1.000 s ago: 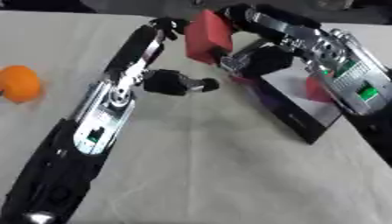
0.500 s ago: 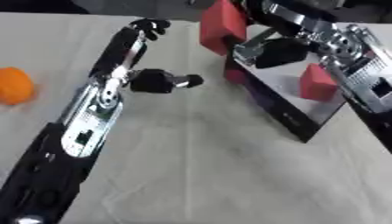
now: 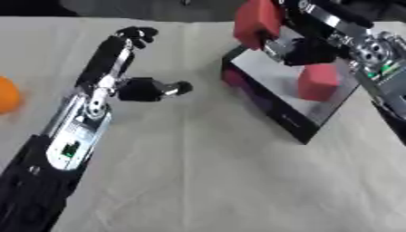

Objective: Pick up the objects with one hand, pass them to the other hand, and then place them into the box on the other side of the table.

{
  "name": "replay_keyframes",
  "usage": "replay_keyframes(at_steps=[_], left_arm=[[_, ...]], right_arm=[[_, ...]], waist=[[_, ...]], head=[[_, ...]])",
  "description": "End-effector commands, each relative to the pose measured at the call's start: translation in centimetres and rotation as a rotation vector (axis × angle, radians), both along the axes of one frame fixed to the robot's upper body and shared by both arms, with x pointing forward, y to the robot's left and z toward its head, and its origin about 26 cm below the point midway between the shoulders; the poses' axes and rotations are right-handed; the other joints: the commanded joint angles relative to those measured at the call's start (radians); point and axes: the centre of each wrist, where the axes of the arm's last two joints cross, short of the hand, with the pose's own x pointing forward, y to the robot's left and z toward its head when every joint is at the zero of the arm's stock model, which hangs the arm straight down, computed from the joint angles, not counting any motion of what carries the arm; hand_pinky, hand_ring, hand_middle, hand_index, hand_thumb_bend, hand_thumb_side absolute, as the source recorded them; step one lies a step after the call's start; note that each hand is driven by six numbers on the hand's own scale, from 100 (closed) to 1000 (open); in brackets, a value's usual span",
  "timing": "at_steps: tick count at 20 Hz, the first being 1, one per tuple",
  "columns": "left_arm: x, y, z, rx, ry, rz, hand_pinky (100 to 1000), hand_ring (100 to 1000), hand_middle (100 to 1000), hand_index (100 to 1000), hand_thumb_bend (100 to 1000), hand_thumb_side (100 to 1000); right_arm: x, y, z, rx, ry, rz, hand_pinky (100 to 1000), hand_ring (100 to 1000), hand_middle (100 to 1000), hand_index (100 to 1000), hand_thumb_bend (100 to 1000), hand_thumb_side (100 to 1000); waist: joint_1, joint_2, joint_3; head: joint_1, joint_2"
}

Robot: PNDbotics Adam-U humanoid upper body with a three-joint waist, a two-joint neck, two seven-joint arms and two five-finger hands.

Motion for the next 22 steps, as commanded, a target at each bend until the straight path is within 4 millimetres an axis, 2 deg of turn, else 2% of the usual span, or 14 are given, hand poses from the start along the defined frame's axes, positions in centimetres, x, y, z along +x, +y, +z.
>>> replay_keyframes(at_steps=[1,12,18,22], left_arm=[[0.1,0.7,0.9,0.0,-0.029,0.014,829,766,733,867,855,497],[0.1,0.9,0.9,-0.006,-0.025,0.021,829,766,732,865,859,499],[0.1,0.9,0.8,-0.007,-0.023,0.02,829,766,733,865,861,500],[0.1,0.9,0.8,-0.007,-0.024,0.02,829,766,733,865,862,500]], right_arm=[[0.1,-1.7,0.8,-0.015,-0.035,-0.066,866,761,672,672,100,321],[1.5,-4.8,-1.7,-0.057,-0.016,-0.234,861,761,685,686,100,260],[2.2,-5.6,-2.8,-0.084,-0.005,-0.276,864,774,723,720,100,240],[2.3,-5.7,-3.1,-0.123,-0.001,-0.266,889,845,842,857,100,214]], waist=[[0.005,-0.021,-0.003],[0.01,-0.02,-0.006],[0.011,-0.019,-0.006],[0.011,-0.019,-0.004]], head=[[-0.011,-0.004],[-0.043,-0.008],[-0.053,-0.006],[-0.055,-0.001]])
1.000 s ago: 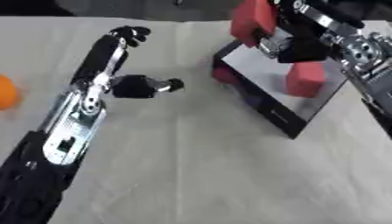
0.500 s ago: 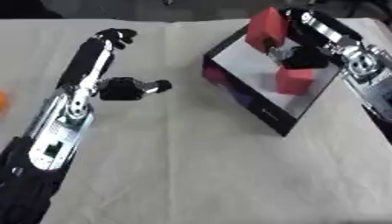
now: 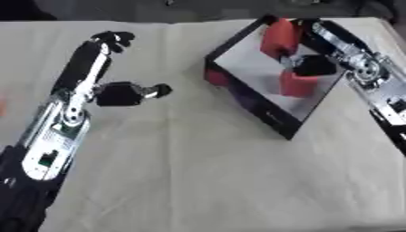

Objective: Pick up the objects with one hand, pass them to the other hand, and then place them into the box on the other side of the table.

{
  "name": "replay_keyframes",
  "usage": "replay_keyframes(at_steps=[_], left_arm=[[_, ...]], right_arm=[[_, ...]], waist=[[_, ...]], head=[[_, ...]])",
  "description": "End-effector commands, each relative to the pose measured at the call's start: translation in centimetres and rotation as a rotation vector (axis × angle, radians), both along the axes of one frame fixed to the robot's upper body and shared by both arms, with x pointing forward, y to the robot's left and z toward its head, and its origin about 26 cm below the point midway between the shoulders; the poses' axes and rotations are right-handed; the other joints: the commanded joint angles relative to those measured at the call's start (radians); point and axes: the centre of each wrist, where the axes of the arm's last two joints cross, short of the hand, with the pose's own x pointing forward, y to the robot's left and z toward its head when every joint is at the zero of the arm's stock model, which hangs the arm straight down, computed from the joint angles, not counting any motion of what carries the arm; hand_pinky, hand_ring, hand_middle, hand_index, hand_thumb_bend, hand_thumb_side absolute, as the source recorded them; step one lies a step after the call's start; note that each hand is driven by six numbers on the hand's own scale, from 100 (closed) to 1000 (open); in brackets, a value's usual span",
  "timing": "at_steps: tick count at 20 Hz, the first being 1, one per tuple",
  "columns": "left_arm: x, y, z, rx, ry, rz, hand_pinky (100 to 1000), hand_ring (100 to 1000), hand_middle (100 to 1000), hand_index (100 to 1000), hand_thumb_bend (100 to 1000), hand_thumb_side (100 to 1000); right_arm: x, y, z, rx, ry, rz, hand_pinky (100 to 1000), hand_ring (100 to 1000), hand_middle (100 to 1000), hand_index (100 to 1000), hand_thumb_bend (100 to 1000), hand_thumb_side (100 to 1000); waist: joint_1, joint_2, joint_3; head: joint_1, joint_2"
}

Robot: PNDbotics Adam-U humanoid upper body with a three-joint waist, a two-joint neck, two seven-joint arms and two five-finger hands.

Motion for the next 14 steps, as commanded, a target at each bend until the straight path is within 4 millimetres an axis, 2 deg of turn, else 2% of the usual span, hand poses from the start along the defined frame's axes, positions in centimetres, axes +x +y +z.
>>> replay_keyframes(at_steps=[1,4,6,8,12,14], left_arm=[[0.05,0.39,1.0,-0.005,-0.029,0.004,828,766,732,865,862,500],[0.05,0.37,1.0,-0.005,-0.028,0.004,828,766,732,865,863,498],[0.04,0.35,0.99,-0.005,-0.028,0.003,828,766,732,865,863,499],[0.03,0.31,0.98,-0.005,-0.027,0.002,828,766,733,866,866,499],[0.03,0.28,0.96,-0.004,-0.025,0.001,828,767,733,866,869,500],[0.03,0.28,0.96,-0.004,-0.025,0.001,827,767,733,866,869,500]], right_arm=[[0.0,-0.74,1.11,-0.044,-0.026,-0.007,901,863,870,907,100,213],[0.0,-0.79,1.19,-0.061,-0.02,-0.002,947,933,950,1000,100,210],[-0.02,-0.81,1.28,-0.072,-0.018,-0.002,976,977,1000,1000,100,209],[-0.04,-0.81,1.33,-0.091,-0.014,-0.002,1000,1000,1000,1000,100,152],[0.05,-1.01,1.41,-0.107,-0.005,-0.031,1000,1000,1000,1000,100,211],[0.05,-1.04,1.42,-0.104,-0.003,-0.039,1000,1000,1000,1000,100,203]], waist=[[0.011,-0.019,0.001],[0.011,-0.02,0.001],[0.011,-0.02,0.002],[0.011,-0.02,0.002],[0.011,-0.021,0.002],[0.011,-0.021,0.002]], head=[[-0.004,0.0],[-0.004,0.001],[-0.004,0.002],[-0.004,0.002],[-0.004,0.002],[-0.004,0.002]])
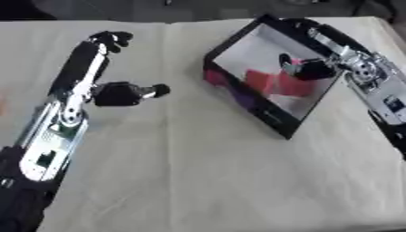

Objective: Pick up the objects with one hand, pass them to the other hand, and then place them into the box on the other side of the table.

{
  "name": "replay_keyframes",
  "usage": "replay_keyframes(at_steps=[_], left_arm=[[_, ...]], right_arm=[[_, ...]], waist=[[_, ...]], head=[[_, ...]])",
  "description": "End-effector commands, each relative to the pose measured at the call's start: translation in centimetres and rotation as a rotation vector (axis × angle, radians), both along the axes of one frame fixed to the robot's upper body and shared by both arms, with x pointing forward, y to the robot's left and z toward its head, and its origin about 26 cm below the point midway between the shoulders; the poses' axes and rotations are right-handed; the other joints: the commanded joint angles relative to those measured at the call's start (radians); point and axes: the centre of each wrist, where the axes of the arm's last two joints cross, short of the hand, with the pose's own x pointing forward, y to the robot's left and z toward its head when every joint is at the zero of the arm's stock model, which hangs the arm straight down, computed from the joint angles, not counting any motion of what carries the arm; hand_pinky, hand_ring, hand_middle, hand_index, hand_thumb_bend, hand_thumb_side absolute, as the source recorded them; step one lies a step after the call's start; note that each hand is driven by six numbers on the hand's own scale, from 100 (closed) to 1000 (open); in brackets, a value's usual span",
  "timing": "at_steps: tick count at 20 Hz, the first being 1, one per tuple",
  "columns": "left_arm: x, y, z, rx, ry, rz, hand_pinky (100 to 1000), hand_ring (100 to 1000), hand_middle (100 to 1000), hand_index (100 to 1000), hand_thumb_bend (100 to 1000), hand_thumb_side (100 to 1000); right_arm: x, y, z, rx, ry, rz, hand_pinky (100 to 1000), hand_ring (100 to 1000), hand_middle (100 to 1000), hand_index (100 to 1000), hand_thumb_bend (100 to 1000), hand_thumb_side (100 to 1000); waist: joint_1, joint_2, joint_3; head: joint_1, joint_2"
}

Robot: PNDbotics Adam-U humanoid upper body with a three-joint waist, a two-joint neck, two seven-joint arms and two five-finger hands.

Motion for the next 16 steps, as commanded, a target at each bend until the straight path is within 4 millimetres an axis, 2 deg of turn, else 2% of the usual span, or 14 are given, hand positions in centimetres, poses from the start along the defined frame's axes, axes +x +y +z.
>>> replay_keyframes(at_steps=[1,5,8,10,13,16], left_arm=[[0.0,0.3,1.0,-0.004,-0.025,0.001,827,767,733,866,869,500],[0.0,0.3,1.0,-0.007,-0.027,0.003,827,766,732,866,867,500],[0.0,0.5,1.1,-0.015,-0.033,0.01,826,765,731,864,852,500],[0.0,0.7,1.3,-0.022,-0.038,0.019,824,763,727,860,825,511],[0.0,1.1,1.6,-0.037,-0.051,0.037,820,760,720,851,766,515],[0.0,1.8,1.8,-0.039,-0.053,0.062,827,770,743,860,770,473]], right_arm=[[-0.1,-0.6,1.4,-0.01,-0.034,-0.026,1000,1000,1000,1000,100,200],[-0.4,-0.3,2.0,0.022,-0.062,-0.017,999,996,1000,1000,100,169],[-1.0,0.3,3.0,0.122,-0.1,0.017,962,963,1000,1000,100,241],[-1.4,0.7,3.6,0.232,-0.092,0.072,924,914,960,979,100,313],[-2.1,0.8,4.8,0.394,-0.105,0.14,925,916,981,987,100,405],[-2.9,0.3,5.9,0.481,-0.13,0.181,943,962,1000,1000,100,438]], waist=[[0.011,-0.021,0.0],[0.011,-0.022,0.0],[0.011,-0.022,0.001],[0.012,-0.023,0.002],[0.013,-0.025,0.005],[0.014,-0.027,0.007]], head=[[-0.001,0.001],[0.003,0.001],[0.01,0.002],[0.023,0.003],[0.052,0.005],[0.088,0.01]])
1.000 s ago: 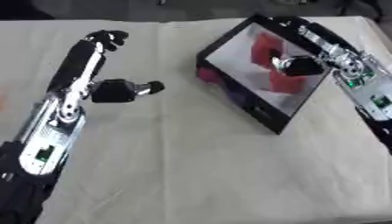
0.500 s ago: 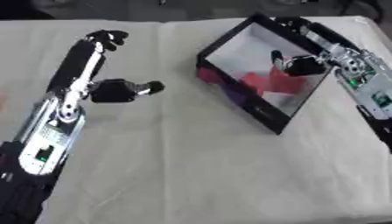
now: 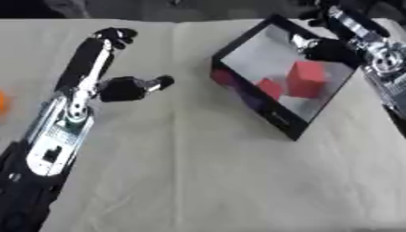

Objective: Pick up the objects with one hand, pass them to the other hand, and then place them into the box on the other side of the table.

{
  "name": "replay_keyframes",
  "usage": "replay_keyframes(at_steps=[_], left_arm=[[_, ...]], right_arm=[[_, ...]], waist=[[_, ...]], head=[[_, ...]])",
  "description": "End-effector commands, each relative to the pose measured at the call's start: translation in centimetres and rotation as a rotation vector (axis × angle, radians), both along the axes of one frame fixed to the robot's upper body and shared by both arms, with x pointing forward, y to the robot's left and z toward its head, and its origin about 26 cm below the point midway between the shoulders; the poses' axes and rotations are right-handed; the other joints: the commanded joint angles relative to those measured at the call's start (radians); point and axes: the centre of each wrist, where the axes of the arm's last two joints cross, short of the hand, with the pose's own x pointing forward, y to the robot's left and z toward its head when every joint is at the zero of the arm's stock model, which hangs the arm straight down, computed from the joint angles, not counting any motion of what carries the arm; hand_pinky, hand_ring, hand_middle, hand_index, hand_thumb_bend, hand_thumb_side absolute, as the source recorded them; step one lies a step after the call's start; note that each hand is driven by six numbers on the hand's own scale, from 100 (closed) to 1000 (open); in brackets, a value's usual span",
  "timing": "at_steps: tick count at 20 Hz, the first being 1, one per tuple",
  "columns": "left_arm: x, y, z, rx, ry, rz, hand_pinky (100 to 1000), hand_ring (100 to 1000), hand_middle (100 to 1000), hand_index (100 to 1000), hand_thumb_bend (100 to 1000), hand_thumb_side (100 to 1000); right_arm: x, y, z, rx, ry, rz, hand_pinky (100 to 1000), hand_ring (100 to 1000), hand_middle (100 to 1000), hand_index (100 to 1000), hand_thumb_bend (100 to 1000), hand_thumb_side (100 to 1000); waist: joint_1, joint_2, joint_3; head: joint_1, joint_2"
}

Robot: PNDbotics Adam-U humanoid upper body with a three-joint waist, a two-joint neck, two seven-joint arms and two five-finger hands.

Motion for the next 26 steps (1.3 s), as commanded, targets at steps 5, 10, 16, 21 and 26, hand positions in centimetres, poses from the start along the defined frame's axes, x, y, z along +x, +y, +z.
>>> replay_keyframes(at_steps=[5,10,16,21,26], left_arm=[[-0.6,3.6,2.2,0.015,-0.03,0.091,844,785,751,866,771,454],[-1.0,7.3,3.6,0.067,0.001,0.178,855,796,746,870,772,443],[-1.4,11.3,6.2,0.151,0.013,0.28,855,804,755,876,798,436],[-0.5,14.7,7.3,0.244,0.105,0.38,857,811,762,881,824,436],[0.9,18.4,7.4,0.315,0.239,0.476,865,823,769,888,854,458]], right_arm=[[-1.9,-2.0,3.4,0.118,-0.081,0.052,949,997,1000,1000,100,465],[-2.5,-3.1,3.8,0.149,-0.085,0.054,949,995,1000,1000,100,480],[-2.9,-3.6,3.9,0.153,-0.085,0.044,947,991,1000,1000,100,483],[-3.1,-3.7,3.9,0.151,-0.088,0.038,947,988,1000,1000,100,480],[-3.2,-3.8,3.9,0.143,-0.085,0.032,947,988,1000,1000,100,479]], waist=[[0.016,-0.027,0.006],[0.02,-0.028,0.011],[0.024,-0.03,0.017],[0.028,-0.031,0.017],[0.031,-0.032,0.018]], head=[[0.062,0.002],[0.077,0.001],[0.085,-0.001],[0.106,-0.002],[0.119,0.0]])
